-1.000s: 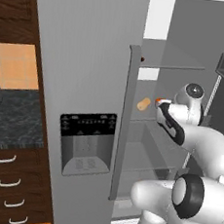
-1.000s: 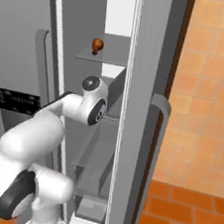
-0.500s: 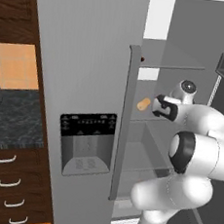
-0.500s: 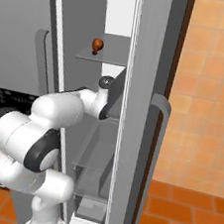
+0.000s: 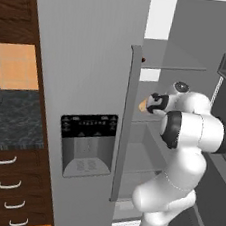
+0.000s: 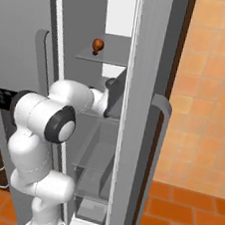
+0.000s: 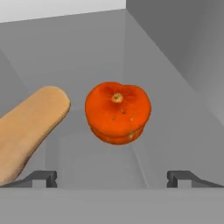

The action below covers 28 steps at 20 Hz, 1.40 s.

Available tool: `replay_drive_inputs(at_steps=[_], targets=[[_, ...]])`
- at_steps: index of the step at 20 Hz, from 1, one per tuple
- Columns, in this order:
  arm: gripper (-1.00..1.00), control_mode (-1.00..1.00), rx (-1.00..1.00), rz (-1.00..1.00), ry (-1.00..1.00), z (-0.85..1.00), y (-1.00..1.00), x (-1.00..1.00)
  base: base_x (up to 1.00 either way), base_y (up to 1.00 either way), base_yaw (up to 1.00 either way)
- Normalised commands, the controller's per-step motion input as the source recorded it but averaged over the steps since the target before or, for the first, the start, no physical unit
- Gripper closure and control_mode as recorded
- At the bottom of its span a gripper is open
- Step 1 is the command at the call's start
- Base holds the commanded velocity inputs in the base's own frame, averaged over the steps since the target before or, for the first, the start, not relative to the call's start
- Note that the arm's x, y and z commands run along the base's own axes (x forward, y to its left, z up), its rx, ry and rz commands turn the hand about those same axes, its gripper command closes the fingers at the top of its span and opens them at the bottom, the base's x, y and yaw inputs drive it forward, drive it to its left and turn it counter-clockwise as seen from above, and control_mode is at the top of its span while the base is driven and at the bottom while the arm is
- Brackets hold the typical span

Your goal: Place one squash and one chicken drumstick in each tupperware on the nearby counter, to pack two identical lunches.

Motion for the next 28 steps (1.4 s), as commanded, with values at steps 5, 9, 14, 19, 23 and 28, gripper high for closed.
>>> replay_drive_inputs(at_steps=[5,9,14,19,23,28], targets=[[-1.00,-1.00,0.01,0.00,0.03,-0.14,-0.29,0.47,0.00,0.00,0.00],[-1.00,-1.00,0.01,0.00,0.03,-0.22,-0.21,0.44,0.00,0.00,0.00],[-1.00,-1.00,0.00,0.00,0.02,-0.26,-0.07,0.45,0.00,0.00,0.00],[1.00,-1.00,0.00,0.00,0.04,-0.34,0.00,0.40,0.00,0.00,0.00],[1.00,-1.00,0.00,0.00,0.20,-0.53,0.03,0.08,0.00,0.00,0.00],[1.00,-1.00,0.00,0.00,0.26,-0.79,0.25,-0.53,0.00,0.00,0.00]])
